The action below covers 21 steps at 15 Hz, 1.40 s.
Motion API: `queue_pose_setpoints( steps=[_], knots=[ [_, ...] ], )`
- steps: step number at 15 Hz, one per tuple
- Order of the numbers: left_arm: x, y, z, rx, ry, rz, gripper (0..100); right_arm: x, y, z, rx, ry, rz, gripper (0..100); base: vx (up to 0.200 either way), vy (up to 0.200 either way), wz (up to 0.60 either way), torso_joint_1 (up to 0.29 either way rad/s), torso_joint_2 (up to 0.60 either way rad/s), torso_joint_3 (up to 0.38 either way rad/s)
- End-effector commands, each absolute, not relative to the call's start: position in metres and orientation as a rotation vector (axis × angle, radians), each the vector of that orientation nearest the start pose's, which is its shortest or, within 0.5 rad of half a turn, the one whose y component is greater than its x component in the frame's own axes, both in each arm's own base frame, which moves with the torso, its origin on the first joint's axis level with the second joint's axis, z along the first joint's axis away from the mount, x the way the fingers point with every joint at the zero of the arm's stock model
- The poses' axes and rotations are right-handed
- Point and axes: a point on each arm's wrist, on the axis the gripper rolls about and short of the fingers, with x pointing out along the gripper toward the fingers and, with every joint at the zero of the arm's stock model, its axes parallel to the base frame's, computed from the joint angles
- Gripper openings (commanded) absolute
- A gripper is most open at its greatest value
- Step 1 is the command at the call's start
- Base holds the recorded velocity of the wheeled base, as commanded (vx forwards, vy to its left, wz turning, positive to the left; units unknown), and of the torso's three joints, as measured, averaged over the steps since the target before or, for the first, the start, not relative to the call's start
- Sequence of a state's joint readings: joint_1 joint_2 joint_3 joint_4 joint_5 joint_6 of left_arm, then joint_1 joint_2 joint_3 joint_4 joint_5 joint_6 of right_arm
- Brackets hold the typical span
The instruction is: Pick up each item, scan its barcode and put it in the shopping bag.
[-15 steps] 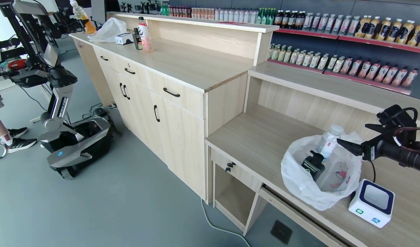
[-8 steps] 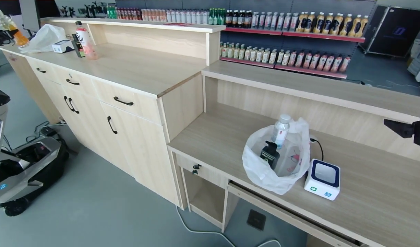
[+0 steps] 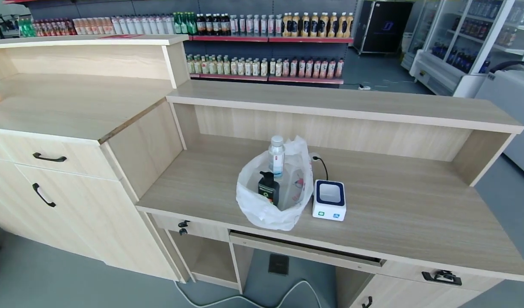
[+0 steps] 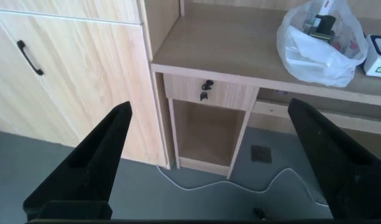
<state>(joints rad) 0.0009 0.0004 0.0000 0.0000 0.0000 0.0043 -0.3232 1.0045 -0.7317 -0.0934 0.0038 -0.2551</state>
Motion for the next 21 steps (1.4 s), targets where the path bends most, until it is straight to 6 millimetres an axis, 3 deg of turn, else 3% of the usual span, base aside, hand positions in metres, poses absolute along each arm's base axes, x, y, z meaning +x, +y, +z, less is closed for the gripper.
queue_pose_setpoints(
  steps=[1, 4, 7, 12, 16, 21],
  knots=[
    [-0.023, 0.0, 0.075, 0.005, 0.0, 0.002, 100, 0.064, -0.018, 0.223, -0.118, 0.172, -0.289, 100, 0.0, 0.0, 0.0, 0.0, 0.0, 0.0],
    [-0.023, 0.0, 0.075, 0.005, 0.0, 0.002, 100, 0.021, -0.004, 0.153, -0.087, 0.162, -0.166, 100, 0.0, 0.0, 0.0, 0.0, 0.0, 0.0],
    [-0.023, 0.0, 0.075, 0.005, 0.0, 0.002, 100, 0.004, -0.001, 0.104, -0.092, 0.092, -0.149, 100, 0.0, 0.0, 0.0, 0.0, 0.0, 0.0],
    [-0.023, 0.0, 0.075, 0.005, 0.0, 0.002, 100, -0.017, 0.0, 0.085, -0.08, -0.006, -0.074, 100, 0.0, 0.0, 0.0, 0.0, 0.0, 0.0],
    [-0.023, 0.0, 0.075, 0.005, 0.0, 0.002, 100, -0.023, -0.001, 0.083, -0.078, -0.07, -0.026, 100, 0.0, 0.0, 0.0, 0.0, 0.0, 0.0],
    [-0.023, 0.0, 0.075, 0.005, 0.0, 0.002, 100, -0.022, -0.001, 0.079, 0.021, -0.025, -0.03, 100, 0.0, 0.0, 0.0, 0.0, 0.0, 0.0]
  ],
)
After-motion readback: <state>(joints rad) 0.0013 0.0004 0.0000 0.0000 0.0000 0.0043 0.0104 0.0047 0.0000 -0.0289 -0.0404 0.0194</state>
